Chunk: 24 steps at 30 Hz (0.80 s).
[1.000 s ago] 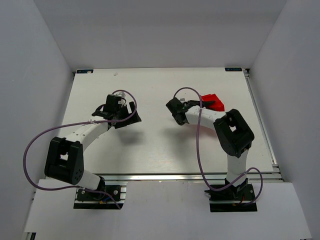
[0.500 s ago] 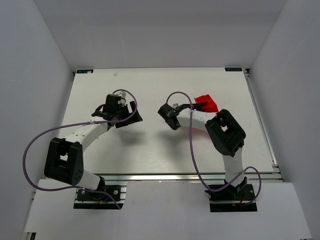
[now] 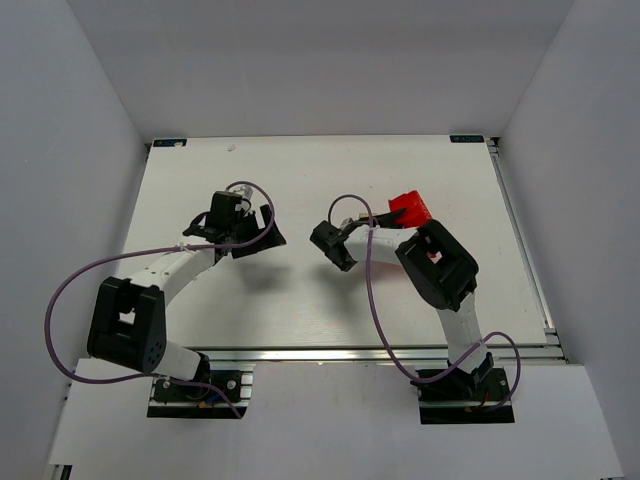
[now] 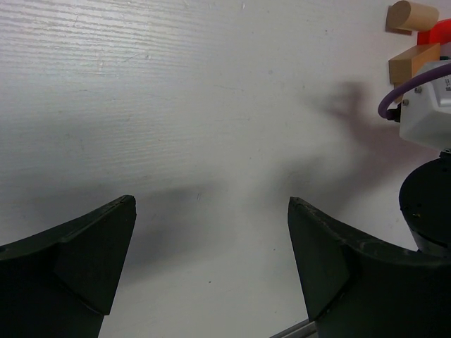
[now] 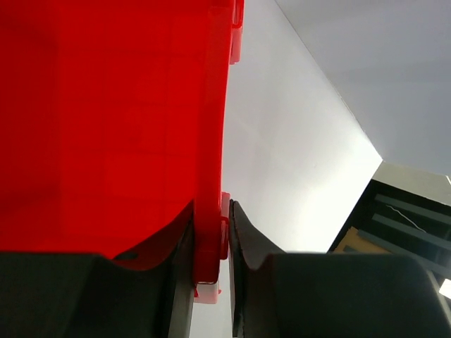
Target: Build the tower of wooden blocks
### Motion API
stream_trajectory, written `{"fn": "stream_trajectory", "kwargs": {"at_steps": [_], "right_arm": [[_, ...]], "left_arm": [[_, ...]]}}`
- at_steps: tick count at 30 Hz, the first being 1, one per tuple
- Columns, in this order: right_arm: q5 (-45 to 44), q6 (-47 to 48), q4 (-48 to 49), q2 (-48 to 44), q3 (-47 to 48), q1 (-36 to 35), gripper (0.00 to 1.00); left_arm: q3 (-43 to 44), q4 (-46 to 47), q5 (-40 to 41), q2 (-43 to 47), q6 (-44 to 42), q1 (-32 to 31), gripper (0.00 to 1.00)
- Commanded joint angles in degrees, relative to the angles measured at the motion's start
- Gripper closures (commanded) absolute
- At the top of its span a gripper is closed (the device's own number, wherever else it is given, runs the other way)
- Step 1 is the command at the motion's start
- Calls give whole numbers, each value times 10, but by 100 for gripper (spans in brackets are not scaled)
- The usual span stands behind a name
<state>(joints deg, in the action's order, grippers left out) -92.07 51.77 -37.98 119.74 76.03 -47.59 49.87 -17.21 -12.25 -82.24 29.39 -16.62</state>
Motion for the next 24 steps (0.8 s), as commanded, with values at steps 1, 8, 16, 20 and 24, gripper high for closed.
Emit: {"fn": "stream_trajectory", "kwargs": {"at_steps": [1,8,16,20,24], "right_arm": [[134,-6,-9,17,-21,7,100],[143,-63,-18,-25,12,29,100],[155,-225,-18,-136,68,117,100],[277,-408,-83,-181,115,181,100],[397,-462,44,-236,31,273,100]], "left_arm": [[-2,16,-15,24,-6,-3,2],[4,9,-11,22,-8,-3,2],[58,-35,6,37,-10,-3,2],[85,-55,12,49,-13,-2,2],[119,-93,20,54,-25,-3,2]]}}
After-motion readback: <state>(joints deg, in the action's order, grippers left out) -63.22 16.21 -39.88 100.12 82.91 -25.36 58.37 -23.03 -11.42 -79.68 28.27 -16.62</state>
